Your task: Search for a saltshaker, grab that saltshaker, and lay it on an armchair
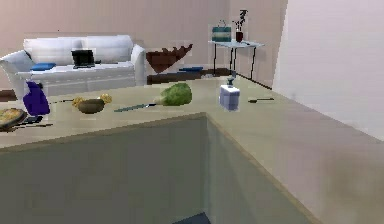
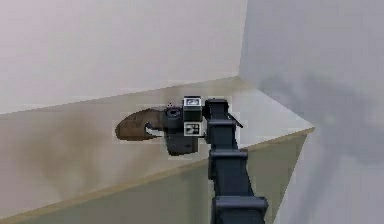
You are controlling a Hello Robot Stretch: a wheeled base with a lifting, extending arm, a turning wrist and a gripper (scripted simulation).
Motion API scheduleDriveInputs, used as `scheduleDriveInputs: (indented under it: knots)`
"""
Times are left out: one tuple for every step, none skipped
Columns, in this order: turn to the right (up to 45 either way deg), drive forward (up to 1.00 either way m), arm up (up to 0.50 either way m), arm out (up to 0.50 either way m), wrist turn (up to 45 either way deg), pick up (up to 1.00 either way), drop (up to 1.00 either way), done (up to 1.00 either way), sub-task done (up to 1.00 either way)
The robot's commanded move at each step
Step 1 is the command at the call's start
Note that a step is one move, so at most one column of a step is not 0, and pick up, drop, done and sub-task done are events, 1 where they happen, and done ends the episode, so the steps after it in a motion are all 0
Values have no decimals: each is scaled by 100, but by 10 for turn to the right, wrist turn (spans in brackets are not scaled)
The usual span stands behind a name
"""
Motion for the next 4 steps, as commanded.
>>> scheduleDriveInputs:
  knots:
    - [0, 0, 6, 0, 0, 0, 0, 0, 0]
    - [0, 0, 0, 0, -450, 0, 0, 0, 0]
    - [0, 0, 0, 0, -450, 0, 0, 0, 0]
    - [0, 0, 0, 0, -240, 0, 0, 0, 0]
